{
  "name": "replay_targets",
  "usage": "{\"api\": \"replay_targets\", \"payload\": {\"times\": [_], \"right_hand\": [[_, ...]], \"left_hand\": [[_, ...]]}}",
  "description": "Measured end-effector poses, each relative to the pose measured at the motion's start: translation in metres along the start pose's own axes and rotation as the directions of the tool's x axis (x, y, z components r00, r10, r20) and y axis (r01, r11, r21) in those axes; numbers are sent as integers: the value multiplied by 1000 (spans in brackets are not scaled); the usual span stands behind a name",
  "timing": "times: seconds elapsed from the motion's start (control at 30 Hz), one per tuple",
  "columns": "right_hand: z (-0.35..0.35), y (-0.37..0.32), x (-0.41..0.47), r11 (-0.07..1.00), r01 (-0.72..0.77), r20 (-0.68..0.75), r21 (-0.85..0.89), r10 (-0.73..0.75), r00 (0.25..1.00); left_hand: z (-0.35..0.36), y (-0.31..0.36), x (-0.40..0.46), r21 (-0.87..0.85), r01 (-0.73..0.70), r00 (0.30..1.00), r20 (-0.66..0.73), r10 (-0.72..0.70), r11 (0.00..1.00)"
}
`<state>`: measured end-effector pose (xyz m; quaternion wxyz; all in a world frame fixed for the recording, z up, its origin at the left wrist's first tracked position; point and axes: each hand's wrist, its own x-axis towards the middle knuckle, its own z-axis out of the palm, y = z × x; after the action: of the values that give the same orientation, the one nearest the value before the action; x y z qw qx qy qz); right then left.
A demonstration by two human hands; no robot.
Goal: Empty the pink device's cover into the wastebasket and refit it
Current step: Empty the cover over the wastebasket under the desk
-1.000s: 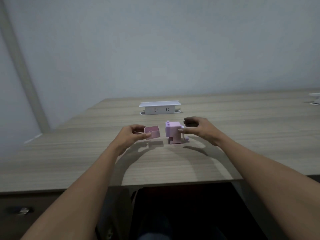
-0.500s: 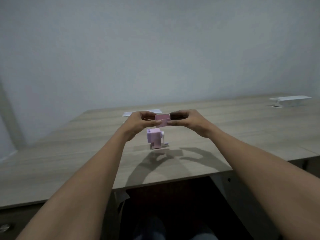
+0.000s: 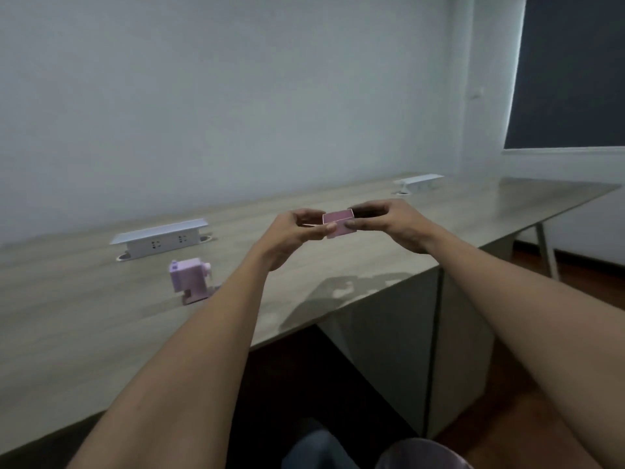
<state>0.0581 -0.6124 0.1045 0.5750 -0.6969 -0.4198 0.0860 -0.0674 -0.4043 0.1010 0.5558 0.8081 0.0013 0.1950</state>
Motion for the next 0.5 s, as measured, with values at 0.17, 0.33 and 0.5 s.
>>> {"api": "replay_targets", "payload": {"times": [0.17,0.33,0.5], "right_hand": [[-48,25,-52,997,-81,-84,15,82,993],[-71,58,-97,978,-180,-120,110,193,974],[-68,109,-142,903,-228,-156,365,301,941]], "left_hand": [[70,-11,8,-60,18,992,125,-10,998],[123,-30,-1,-125,60,974,223,-31,990],[166,-63,-17,-117,127,944,320,-84,985]]}}
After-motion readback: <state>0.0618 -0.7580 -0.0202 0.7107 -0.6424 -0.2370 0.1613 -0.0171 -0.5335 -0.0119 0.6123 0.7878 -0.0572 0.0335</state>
